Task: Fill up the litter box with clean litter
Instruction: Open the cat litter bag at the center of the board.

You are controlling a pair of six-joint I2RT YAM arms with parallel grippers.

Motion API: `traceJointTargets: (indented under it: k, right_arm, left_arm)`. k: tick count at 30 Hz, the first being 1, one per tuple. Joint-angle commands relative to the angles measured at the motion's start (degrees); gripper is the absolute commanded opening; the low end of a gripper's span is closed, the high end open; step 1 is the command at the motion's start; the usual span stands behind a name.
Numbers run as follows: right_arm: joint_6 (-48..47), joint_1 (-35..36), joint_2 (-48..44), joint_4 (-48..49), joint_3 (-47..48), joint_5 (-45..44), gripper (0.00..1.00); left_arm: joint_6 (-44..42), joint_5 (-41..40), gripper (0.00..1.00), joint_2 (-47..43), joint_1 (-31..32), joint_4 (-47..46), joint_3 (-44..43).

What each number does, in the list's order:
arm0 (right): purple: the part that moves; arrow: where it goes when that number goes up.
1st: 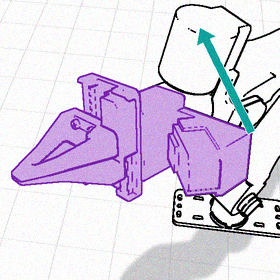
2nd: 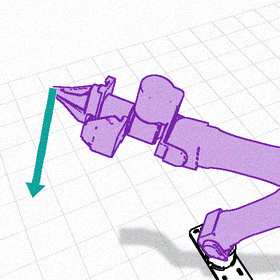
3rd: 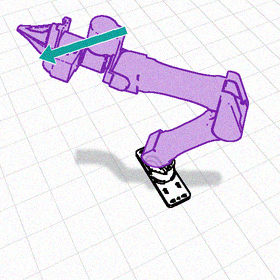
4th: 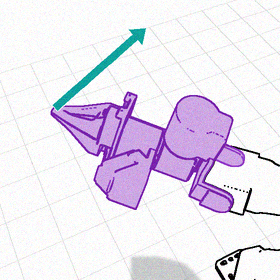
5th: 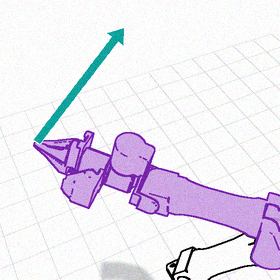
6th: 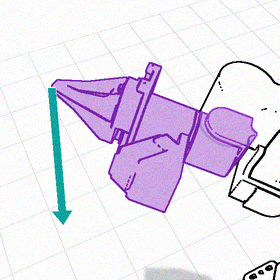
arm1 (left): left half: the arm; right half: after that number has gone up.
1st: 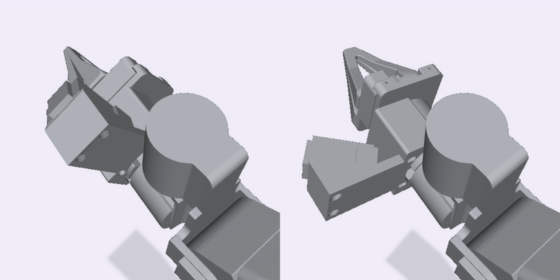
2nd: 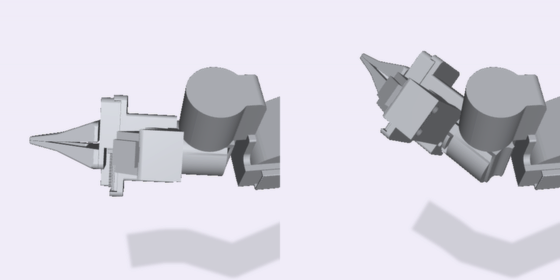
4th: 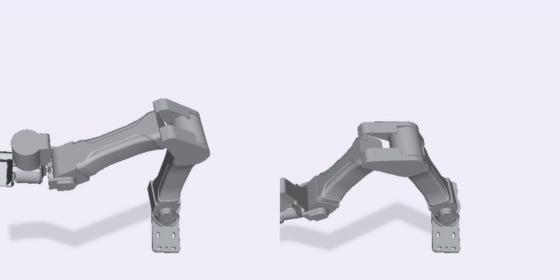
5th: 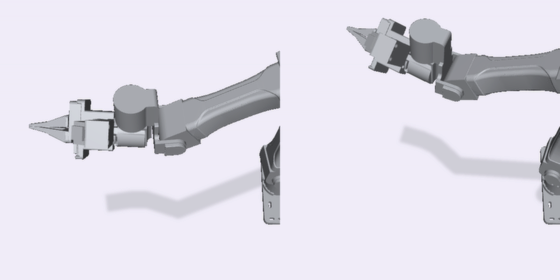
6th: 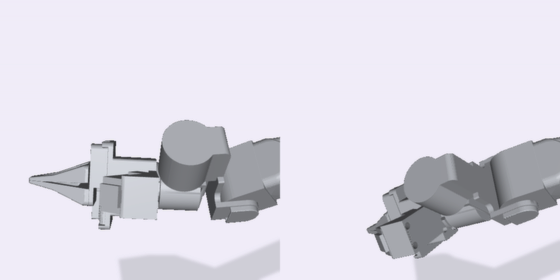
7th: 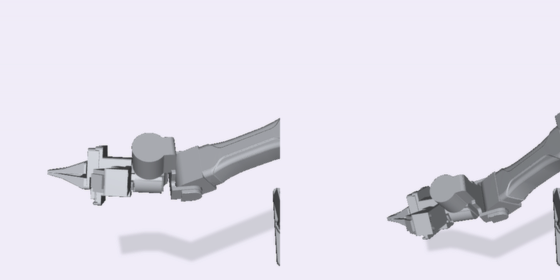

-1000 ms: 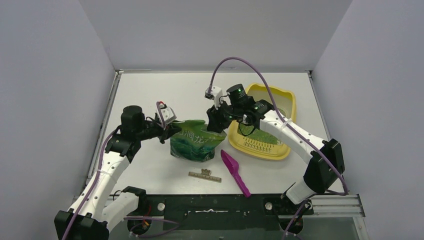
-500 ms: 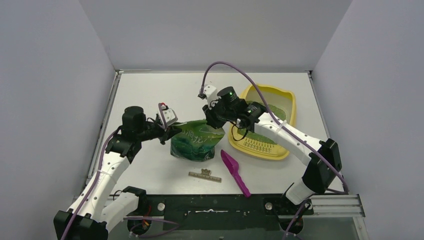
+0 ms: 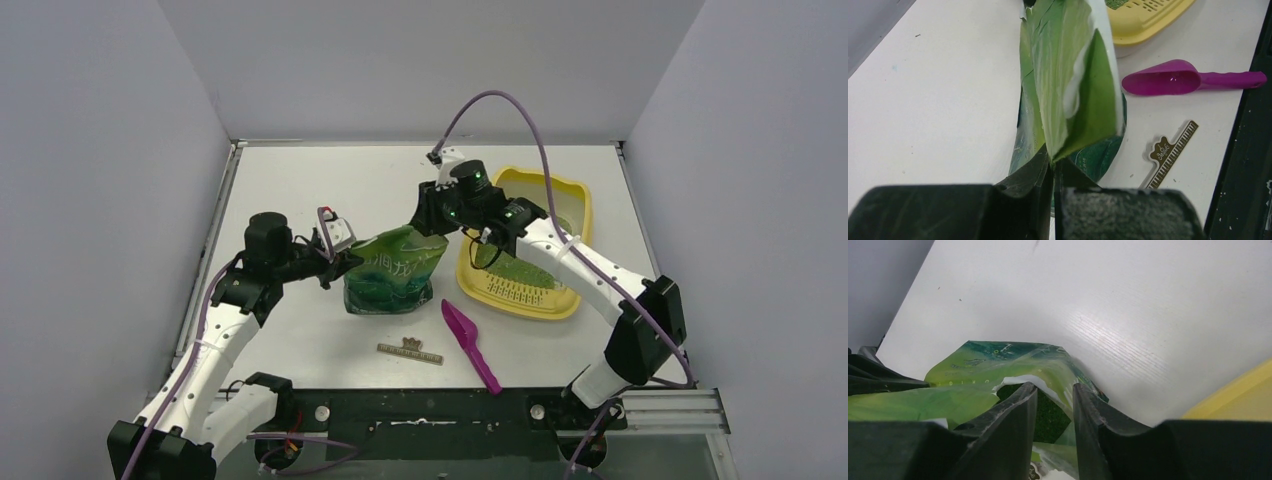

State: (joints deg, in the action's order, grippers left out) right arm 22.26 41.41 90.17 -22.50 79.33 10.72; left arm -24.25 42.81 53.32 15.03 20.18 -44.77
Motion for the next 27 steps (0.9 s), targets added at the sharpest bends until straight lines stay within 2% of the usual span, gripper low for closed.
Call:
traceJointTargets:
  k: [1,3,8,12,16,21,27]
  right_arm:
    - [1.0,-6.9,-7.9,11.5,-3.2,8.7,0.39]
    - [-1.3,-9.3,-11.9,16.8,-8.2,13.2,0.54]
    - [-12.9,-10.0,-17.5,24.8,-16.0,24.7,0.61]
    - [-21.3,-9.1,-17.6,26.8,-19.7,34.7,0.65]
    - [-31.9,-6.0,-16.9,22.9,-20.0,35.8,0.67]
    - [-48.8,-1.8,-15.0,12.7,-19.4,35.5,0.67]
    - [-50.8,-1.3,-12.4,13.3,-18.0,32.3,0.67]
  left_arm:
    - [-0.6,0.0,0.00,-0.8,0.2,1.4,-1.2]
    - [-0.6,-0.2,0.00,-1.0,0.3,1.5,-1.2]
    - [-0.5,-0.4,0.00,-0.7,0.4,1.5,-1.3]
    - [-0.5,-0.4,0.00,-0.7,0.4,1.7,-1.3]
    - [-0.5,-0.4,0.00,-0.3,0.5,1.7,-1.3]
    - [-0.8,-0.6,0.00,0.2,0.7,2.4,-1.5]
    - [-1.0,-0.6,0.00,0.4,0.7,2.6,-1.6]
